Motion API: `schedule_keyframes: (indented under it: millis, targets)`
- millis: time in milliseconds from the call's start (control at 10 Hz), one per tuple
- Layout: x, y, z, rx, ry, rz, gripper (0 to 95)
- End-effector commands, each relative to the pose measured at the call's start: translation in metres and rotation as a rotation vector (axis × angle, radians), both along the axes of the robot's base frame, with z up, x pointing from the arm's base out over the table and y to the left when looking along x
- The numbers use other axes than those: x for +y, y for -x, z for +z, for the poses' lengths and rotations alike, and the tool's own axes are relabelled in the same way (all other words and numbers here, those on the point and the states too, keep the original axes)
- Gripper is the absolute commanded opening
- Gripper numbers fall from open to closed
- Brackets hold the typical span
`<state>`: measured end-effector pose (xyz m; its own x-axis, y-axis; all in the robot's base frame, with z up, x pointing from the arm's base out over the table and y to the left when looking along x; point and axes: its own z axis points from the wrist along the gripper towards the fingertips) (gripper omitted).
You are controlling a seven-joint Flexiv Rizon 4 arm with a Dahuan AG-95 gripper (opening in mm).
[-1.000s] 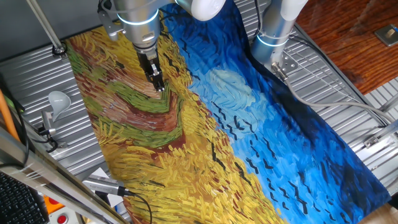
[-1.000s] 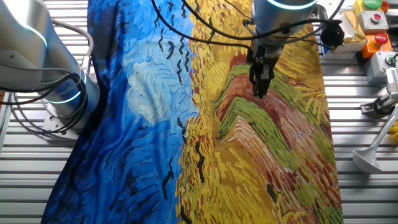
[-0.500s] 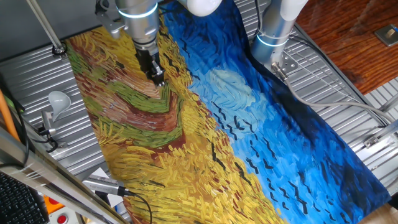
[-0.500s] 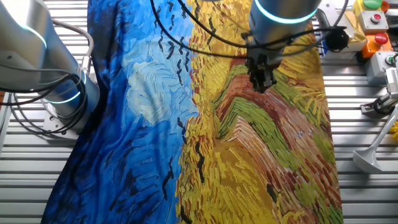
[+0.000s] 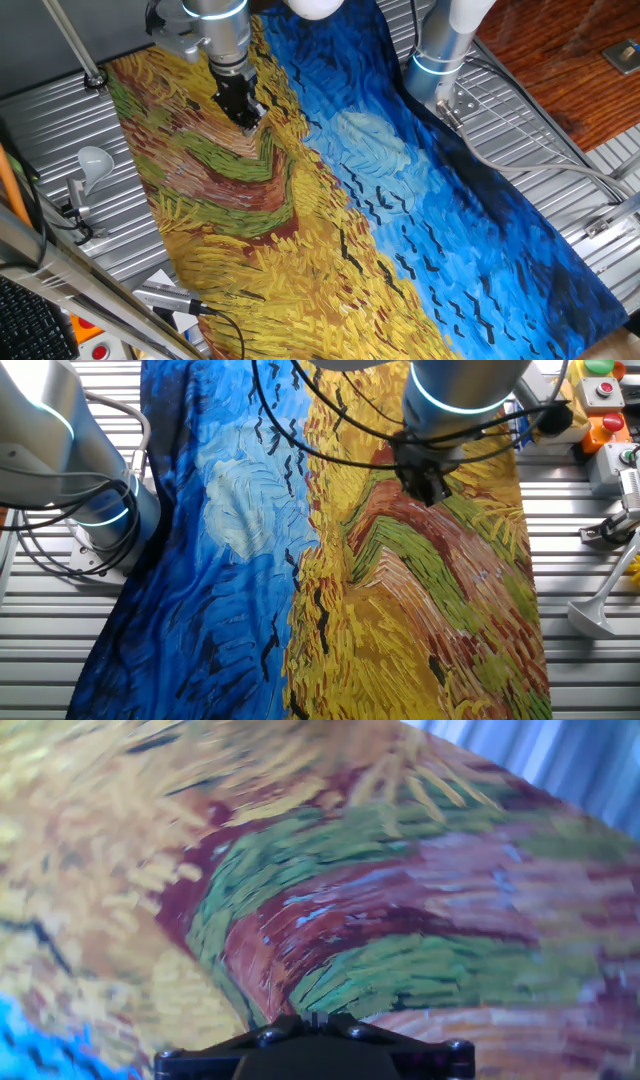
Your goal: Receive something handed over by a human
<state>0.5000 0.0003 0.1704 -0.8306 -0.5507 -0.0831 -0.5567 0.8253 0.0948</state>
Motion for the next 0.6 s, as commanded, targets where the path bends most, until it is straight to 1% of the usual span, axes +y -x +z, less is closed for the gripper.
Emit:
schedule_keyframes:
  millis: [100, 200, 400, 500, 600]
  targets:
    - [-0.0002, 0.0000, -0.0001, -0.025, 0.120, 0.335, 0.0]
    - [-0.0002, 0.0000, -0.0001, -0.024, 0.132, 0.354, 0.0]
    - [-0.0002, 0.0000, -0.0001, -0.026, 0.129, 0.369, 0.0]
    - [-0.0002, 0.0000, -0.0001, -0.032, 0.123, 0.390, 0.0]
    - [-0.0002, 0.0000, -0.0001, -0.037, 0.115, 0.434, 38.0]
